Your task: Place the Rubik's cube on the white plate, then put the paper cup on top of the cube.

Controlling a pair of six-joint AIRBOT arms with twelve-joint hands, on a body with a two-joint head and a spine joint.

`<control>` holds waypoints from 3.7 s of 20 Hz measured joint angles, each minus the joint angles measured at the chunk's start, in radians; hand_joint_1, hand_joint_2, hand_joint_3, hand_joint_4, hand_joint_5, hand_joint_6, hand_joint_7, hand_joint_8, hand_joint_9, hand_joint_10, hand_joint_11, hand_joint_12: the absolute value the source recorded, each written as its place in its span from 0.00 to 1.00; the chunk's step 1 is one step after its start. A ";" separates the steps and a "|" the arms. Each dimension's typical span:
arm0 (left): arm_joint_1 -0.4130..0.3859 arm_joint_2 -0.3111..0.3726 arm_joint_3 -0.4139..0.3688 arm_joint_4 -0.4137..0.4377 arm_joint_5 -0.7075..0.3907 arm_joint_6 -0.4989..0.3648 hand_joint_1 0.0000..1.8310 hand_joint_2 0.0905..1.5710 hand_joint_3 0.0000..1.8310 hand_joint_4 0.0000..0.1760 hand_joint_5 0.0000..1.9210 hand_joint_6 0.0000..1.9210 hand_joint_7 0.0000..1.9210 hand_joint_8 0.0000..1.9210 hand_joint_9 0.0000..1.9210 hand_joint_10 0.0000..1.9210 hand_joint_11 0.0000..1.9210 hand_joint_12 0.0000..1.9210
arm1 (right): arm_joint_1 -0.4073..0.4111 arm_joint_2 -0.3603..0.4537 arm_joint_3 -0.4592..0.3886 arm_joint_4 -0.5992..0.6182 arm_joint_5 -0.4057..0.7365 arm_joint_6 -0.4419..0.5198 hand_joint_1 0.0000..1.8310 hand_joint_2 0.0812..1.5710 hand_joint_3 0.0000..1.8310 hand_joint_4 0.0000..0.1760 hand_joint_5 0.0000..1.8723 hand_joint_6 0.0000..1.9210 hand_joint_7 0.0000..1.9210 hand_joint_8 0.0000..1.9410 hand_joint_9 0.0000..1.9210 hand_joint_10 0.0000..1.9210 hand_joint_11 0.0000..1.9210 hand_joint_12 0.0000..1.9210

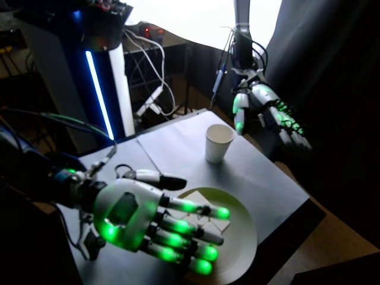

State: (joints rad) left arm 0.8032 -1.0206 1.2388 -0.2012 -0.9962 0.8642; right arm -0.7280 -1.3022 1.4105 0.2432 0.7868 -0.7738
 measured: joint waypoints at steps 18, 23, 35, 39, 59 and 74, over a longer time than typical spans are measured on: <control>0.024 0.013 -0.014 -0.013 -0.006 0.000 0.23 0.84 0.00 0.14 0.05 0.00 0.00 0.00 0.00 0.00 0.00 0.00 | 0.000 0.133 -0.152 -0.068 0.021 -0.087 0.29 0.67 0.00 0.87 0.00 0.00 0.00 0.00 0.00 0.00 0.00 0.00; 0.041 0.035 -0.031 -0.016 -0.024 0.000 0.30 0.82 0.00 0.22 0.05 0.00 0.00 0.00 0.00 0.00 0.01 0.01 | -0.037 0.298 -0.314 -0.095 0.144 -0.200 0.28 0.68 0.00 0.81 0.00 0.00 0.00 0.00 0.00 0.00 0.00 0.06; 0.102 0.139 -0.147 0.064 -0.056 0.011 0.27 0.72 0.00 0.17 0.04 0.00 0.00 0.00 0.00 0.00 0.00 0.25 | -0.387 0.531 -0.572 -0.050 0.504 -0.200 0.38 0.74 0.00 0.00 0.06 0.00 0.10 0.00 0.12 0.07 0.00 0.41; 0.161 0.177 -0.202 0.105 -0.080 0.012 0.27 0.66 0.00 0.29 0.01 0.00 0.00 0.00 0.00 0.00 0.00 0.00 | -0.399 0.535 -0.574 0.008 0.522 -0.200 0.39 0.74 0.00 0.00 0.01 0.00 0.04 0.00 0.06 0.03 0.00 0.37; 0.252 0.087 -0.167 0.057 0.050 -0.004 0.55 0.66 0.00 0.06 0.24 0.13 0.27 0.06 0.17 0.26 0.00 0.74 | -0.407 0.525 -0.573 0.027 0.525 -0.200 0.32 0.76 0.00 0.00 0.00 0.00 0.02 0.00 0.07 0.00 0.00 0.35; 0.218 0.118 -0.182 0.095 -0.050 -0.027 0.56 0.80 0.01 0.00 0.33 0.79 0.15 0.91 0.18 1.00 0.25 1.00 | -0.414 0.521 -0.571 0.034 0.523 -0.200 0.35 0.76 0.00 0.12 0.00 0.00 0.02 0.00 0.06 0.00 0.00 0.33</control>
State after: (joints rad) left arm 1.0210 -0.9028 1.0573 -0.1066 -1.0466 0.8375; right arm -1.1419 -0.7815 0.8398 0.2771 1.3102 -0.9737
